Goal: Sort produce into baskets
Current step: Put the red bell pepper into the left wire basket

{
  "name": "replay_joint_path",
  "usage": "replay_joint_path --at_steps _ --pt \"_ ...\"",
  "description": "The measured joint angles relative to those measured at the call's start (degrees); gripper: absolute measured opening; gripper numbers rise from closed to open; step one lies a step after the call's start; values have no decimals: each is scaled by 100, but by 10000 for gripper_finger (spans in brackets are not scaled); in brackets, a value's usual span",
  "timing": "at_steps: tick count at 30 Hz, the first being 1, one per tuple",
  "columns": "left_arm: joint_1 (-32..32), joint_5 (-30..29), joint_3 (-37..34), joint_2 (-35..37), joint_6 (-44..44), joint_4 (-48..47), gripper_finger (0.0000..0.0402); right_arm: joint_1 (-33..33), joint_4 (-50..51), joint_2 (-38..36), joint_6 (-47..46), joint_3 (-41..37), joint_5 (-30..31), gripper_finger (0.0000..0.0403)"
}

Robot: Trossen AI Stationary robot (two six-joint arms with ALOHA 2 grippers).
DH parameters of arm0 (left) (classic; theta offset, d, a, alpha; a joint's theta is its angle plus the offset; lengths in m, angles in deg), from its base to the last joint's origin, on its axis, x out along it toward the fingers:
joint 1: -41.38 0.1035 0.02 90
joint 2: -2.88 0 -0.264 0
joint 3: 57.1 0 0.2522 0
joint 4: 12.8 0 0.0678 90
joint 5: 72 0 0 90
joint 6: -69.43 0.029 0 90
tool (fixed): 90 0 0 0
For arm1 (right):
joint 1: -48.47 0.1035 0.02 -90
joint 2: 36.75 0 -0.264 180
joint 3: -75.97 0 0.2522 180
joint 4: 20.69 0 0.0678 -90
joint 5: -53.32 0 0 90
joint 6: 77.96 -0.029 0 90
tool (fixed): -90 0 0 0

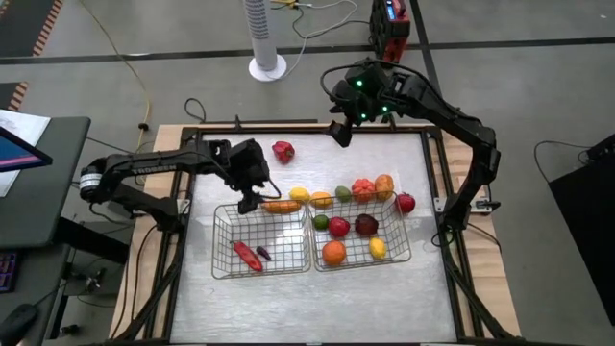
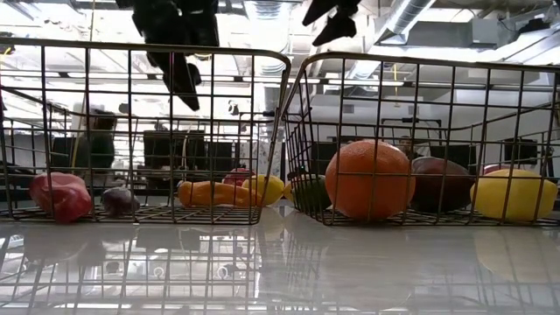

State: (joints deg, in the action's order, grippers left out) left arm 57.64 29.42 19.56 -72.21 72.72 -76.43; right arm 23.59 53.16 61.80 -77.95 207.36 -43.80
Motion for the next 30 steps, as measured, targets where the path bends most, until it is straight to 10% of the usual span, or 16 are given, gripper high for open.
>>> replay_joint_path --at_steps 12,30 --pt "1396 -1 197 -1326 1014 406 203 48 -527 9 -494 0 16 377" --pt "2043 -1160 1864 -2721 1082 1056 241 354 371 -20 -1217 0 1775 377"
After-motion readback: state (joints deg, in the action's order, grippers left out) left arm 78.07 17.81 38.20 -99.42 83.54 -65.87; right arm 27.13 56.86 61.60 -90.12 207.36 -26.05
